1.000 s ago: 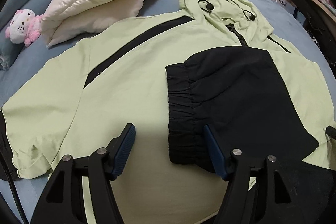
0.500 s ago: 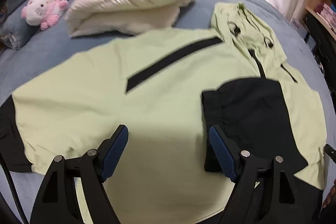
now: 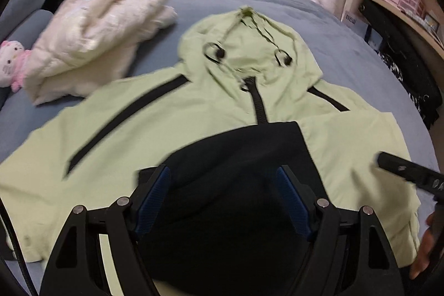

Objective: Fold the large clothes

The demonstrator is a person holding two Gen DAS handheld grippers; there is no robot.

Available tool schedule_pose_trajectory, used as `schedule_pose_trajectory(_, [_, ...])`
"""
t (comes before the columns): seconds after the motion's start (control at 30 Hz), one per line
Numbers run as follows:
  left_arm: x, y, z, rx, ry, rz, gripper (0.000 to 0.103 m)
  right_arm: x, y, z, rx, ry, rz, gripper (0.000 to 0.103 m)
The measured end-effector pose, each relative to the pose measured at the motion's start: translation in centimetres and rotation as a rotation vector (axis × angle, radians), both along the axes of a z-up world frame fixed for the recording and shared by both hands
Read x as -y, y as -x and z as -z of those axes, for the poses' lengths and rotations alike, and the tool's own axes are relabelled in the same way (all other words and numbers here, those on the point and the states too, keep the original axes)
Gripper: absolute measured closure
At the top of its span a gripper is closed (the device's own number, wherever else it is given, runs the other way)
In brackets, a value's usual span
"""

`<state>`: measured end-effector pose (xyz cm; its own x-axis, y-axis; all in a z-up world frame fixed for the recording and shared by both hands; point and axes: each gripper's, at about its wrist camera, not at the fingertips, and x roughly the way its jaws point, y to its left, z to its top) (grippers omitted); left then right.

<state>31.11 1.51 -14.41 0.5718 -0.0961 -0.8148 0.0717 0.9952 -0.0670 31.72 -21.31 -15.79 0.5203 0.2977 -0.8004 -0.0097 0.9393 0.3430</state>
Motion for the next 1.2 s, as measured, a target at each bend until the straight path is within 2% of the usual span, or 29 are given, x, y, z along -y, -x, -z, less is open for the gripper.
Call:
schedule_pose_trajectory(0.1, [0.8,-1.4,1.8,-0.014,-0.017,-0.018,0.027,-1.4,-2.2,1.4,0.012,0.043,-0.026,0.058])
schedule_pose_trajectory(0.17, [0.6,-2.2,3.0,-0.025,-0.049,-0.037,0.027,-0.6,-3.6,2.2,0.016,0.091,0.002,0.058])
schedule_pose_trajectory(0.23, [-0.3,-3.1,3.9,-0.029,-0.062,-0.066,0.027,1.7,-4.6,2.6,0.029,0.130,0.052,0.059])
schedule_pose_trajectory(0.3, [-1.4,-3.6,4.1,-0.014,-0.042,-0.076,0.031,3.9,-4.8,2.4,0.048,0.186,0.107,0.059])
schedule_pose_trajectory(0.37, [-2.2,-4.0,4.3,-0.006,-0.096,-0.120,0.030,6.7,-4.6,2.2,0.057,0.255,0.170,0.059])
schedule_pose_trajectory(0.4, [-2.9,-4.3,4.5,-0.008,-0.083,-0.127,0.028,8.4,-4.4,2.3,0.051,0.273,0.207,0.059])
schedule_pose_trajectory(0.5, [-4.3,-4.5,4.7,-0.015,-0.032,-0.144,0.028,12.0,-3.3,2.9,0.028,0.216,0.276,0.058])
schedule_pose_trajectory(0.63, [-4.5,-4.2,4.6,-0.019,-0.037,-0.150,0.028,13.3,-1.9,2.6,0.034,0.196,0.309,0.058])
schedule_pose_trajectory(0.87, [-4.9,-2.4,3.4,-0.035,-0.048,-0.150,0.028,12.4,0.7,1.2,0.060,0.157,0.323,0.058])
schedule_pose_trajectory(1.0, [-5.0,-0.2,1.8,-0.021,-0.075,-0.137,0.028,11.0,2.8,0.3,0.062,0.134,0.302,0.058])
schedule_pose_trajectory(1.2, [-5.8,3.6,-0.4,-0.021,-0.067,-0.127,0.028,8.4,6.7,-1.2,0.057,0.121,0.252,0.058])
